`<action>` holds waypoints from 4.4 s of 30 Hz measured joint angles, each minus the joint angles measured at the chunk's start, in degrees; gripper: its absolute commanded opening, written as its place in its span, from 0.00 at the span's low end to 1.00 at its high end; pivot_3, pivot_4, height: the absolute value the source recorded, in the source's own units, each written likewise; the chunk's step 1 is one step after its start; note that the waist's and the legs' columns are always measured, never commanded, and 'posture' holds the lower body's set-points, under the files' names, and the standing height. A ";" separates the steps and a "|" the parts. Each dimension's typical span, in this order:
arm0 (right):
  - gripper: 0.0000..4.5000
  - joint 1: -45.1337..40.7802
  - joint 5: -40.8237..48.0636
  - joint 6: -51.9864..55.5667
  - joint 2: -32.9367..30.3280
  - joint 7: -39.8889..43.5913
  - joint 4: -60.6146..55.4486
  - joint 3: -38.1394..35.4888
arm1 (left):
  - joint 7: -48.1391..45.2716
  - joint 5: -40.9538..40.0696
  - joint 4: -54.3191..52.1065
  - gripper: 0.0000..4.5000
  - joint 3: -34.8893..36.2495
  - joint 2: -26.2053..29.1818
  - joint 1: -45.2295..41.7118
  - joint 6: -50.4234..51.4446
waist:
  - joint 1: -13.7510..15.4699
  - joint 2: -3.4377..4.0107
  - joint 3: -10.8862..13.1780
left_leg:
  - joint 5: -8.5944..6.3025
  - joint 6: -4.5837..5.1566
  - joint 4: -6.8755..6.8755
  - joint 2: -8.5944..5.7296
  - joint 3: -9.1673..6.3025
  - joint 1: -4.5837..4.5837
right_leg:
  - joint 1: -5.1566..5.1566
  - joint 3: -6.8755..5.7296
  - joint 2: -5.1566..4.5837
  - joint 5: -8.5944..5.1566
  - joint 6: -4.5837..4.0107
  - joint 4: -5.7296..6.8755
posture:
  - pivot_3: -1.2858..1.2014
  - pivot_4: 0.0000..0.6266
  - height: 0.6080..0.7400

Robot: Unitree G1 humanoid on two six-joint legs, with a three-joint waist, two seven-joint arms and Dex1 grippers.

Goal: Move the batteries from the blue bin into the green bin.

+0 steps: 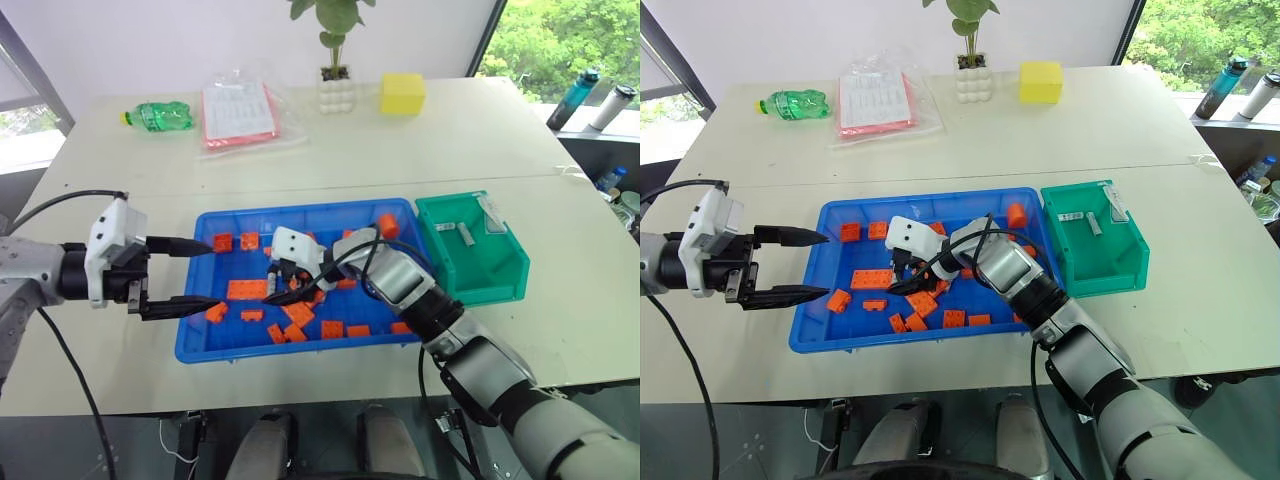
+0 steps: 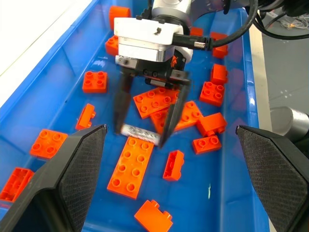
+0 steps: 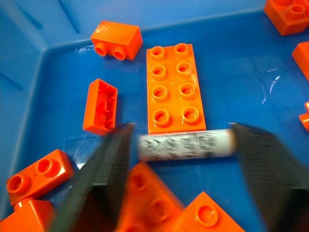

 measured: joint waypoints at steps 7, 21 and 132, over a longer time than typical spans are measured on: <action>0.50 0.01 -0.40 1.22 -1.26 0.58 -1.51 -1.10 | 0.41 0.00 -0.26 1.00 -0.18 -0.16 -0.80 -0.05 | 0.12 0.00 0.00 | 0.00 0.00 0.00 -0.02 -0.02 -0.01 | 0.00 0.00 -0.01 0.00 0.00 0.00 | 0.52 0.24 0.90; 0.50 1.16 13.48 28.85 -27.90 -2.87 -19.22 -33.93 | 0.29 0.79 1.16 1.00 -5.60 -4.74 -5.18 -1.69 | 1.31 0.00 0.01 | -0.01 0.02 -0.02 -0.18 -0.08 -0.04 | 0.13 0.03 -0.11 0.00 0.00 -0.10 | 0.52 0.24 0.90; 0.99 -9.00 -12.61 -36.12 -13.72 19.90 13.88 -2.84 | 3.31 1.26 1.11 1.00 -9.06 -8.42 -11.46 -1.61 | -0.92 -0.04 0.03 | 0.05 -0.10 0.03 -0.32 -0.87 -0.07 | 0.17 -0.22 -0.03 0.00 0.00 -0.03 | 0.52 0.24 0.90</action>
